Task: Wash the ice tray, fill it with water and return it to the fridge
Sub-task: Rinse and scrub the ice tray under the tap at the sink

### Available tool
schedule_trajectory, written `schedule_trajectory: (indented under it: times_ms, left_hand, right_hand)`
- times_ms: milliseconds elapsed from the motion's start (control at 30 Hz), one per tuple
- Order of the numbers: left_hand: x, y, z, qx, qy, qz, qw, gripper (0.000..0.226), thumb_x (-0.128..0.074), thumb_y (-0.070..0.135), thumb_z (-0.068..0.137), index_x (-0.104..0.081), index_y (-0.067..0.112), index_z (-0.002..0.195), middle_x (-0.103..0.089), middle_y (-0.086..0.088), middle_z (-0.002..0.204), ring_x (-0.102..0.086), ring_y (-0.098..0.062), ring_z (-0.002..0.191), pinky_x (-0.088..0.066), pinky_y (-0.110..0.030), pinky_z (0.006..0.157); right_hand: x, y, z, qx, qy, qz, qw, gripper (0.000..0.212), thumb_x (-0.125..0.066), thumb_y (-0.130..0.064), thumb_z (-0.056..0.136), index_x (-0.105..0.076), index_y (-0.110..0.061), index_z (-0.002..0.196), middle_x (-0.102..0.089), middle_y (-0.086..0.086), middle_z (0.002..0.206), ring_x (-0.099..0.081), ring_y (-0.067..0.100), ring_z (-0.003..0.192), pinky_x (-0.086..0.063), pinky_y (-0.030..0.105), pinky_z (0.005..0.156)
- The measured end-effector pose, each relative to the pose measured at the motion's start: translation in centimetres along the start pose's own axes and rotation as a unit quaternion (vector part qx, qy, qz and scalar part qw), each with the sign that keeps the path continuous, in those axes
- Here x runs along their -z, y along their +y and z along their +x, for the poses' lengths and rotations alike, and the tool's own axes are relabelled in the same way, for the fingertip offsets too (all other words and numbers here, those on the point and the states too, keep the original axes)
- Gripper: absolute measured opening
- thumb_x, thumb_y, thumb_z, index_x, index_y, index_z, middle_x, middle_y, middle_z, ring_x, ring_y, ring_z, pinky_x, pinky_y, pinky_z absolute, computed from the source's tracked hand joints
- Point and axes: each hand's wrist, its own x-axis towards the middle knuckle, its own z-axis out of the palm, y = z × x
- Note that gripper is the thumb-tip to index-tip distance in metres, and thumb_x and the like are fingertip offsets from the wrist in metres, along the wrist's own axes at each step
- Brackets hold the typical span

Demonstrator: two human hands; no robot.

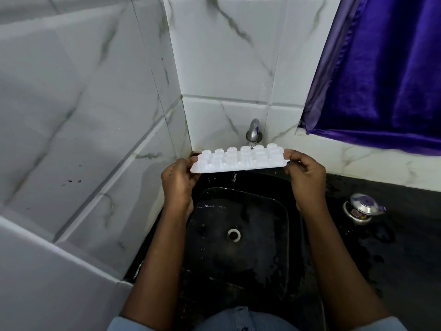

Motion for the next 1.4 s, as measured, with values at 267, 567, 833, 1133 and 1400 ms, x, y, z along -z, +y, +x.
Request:
schedule_trajectory:
  times_ms: [267, 567, 833, 1133, 1400]
  left_hand:
    - [2.5, -3.5, 1.8, 0.118, -0.007, -0.019, 0.993, 0.037, -0.058, -0.023, 0.087, -0.059, 0.002, 0.114, -0.072, -0.025, 0.115, -0.075, -0.029, 0.090, -0.064, -0.039, 0.072]
    - [3.3, -4.8, 1.6, 0.202, -0.017, 0.000, 0.979, 0.046, -0.049, 0.047, 0.108, -0.067, 0.006, 0.117, -0.073, -0.014, 0.113, -0.069, -0.029, 0.104, -0.056, -0.043, 0.090]
    - [3.5, -4.9, 1.0, 0.211, -0.013, -0.041, 0.976, 0.077, -0.042, 0.065, 0.104, -0.068, -0.006, 0.122, -0.074, -0.022, 0.117, -0.071, -0.031, 0.108, -0.059, -0.039, 0.092]
    - [3.8, -5.3, 0.9, 0.212, -0.006, -0.016, 0.977, 0.076, -0.045, 0.065, 0.103, -0.067, -0.004, 0.125, -0.073, -0.024, 0.123, -0.070, -0.034, 0.116, -0.059, -0.042, 0.094]
    - [4.0, -5.3, 0.6, 0.210, -0.006, -0.005, 0.978, 0.074, -0.046, 0.063, 0.103, -0.067, -0.004, 0.125, -0.074, -0.021, 0.120, -0.072, -0.029, 0.107, -0.060, -0.038, 0.086]
  right_hand:
    - [0.5, 1.9, 0.9, -0.246, -0.024, 0.077, 0.966, 0.030, -0.073, -0.026, 0.098, -0.057, -0.019, 0.123, -0.075, 0.001, 0.106, -0.075, 0.017, 0.094, -0.063, 0.037, 0.078]
    - [1.1, 5.3, 0.5, -0.272, -0.056, 0.045, 0.960, 0.022, -0.075, -0.023, 0.097, -0.072, -0.011, 0.116, -0.077, 0.018, 0.113, -0.073, 0.036, 0.108, -0.059, 0.059, 0.093]
    - [0.9, 7.0, 0.0, -0.246, -0.054, -0.010, 0.968, 0.016, -0.073, -0.020, 0.098, -0.073, -0.011, 0.111, -0.077, 0.008, 0.095, -0.072, 0.008, 0.072, -0.057, 0.026, 0.058]
    - [0.8, 7.5, 0.1, -0.249, -0.050, 0.031, 0.967, 0.016, -0.069, -0.016, 0.101, -0.071, -0.009, 0.116, -0.074, 0.004, 0.088, -0.070, 0.003, 0.062, -0.052, 0.022, 0.048]
    - [1.3, 8.4, -0.1, -0.255, -0.056, 0.006, 0.965, 0.020, -0.073, -0.024, 0.098, -0.074, -0.013, 0.115, -0.073, 0.005, 0.095, -0.070, 0.017, 0.079, -0.056, 0.028, 0.059]
